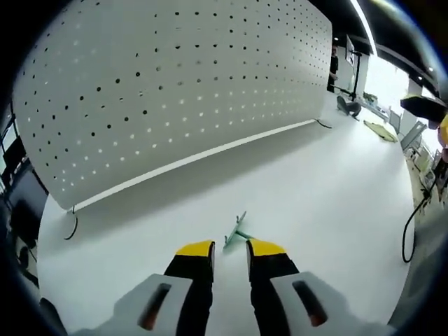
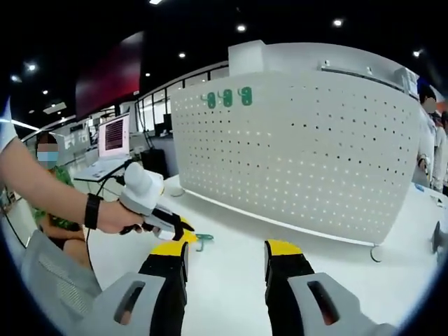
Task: Insert the hook assembly into the mounting plate slot until the hook locks in place.
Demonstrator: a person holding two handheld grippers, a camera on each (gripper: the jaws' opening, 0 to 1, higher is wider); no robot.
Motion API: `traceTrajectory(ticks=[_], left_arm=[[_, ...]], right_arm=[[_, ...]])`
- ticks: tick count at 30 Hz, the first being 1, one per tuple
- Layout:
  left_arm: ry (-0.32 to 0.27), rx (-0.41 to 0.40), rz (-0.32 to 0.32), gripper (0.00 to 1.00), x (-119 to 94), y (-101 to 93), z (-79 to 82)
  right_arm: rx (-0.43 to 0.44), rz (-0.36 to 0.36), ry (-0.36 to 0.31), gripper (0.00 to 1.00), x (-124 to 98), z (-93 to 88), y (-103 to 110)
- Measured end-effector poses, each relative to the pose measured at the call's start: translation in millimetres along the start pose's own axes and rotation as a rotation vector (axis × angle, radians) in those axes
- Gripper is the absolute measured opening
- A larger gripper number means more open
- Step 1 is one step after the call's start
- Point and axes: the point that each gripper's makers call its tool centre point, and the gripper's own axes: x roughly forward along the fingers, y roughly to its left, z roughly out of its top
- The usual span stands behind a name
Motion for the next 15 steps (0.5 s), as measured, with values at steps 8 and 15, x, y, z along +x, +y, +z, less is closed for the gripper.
traceTrajectory(ticks=[8,15], left_arm=[[0.022,0.015,-0.009,0.11,6.1,-2.7,-2.0],[0.012,0.039,-0.006,0.04,7.8,-1.9,0.1]], right_arm=[[-0.003,0.001,0.002,0.44,0.1,-1.2,0.3],[0.004,0.000,0.005,0.44,-0.3,-3.8,-0.1]])
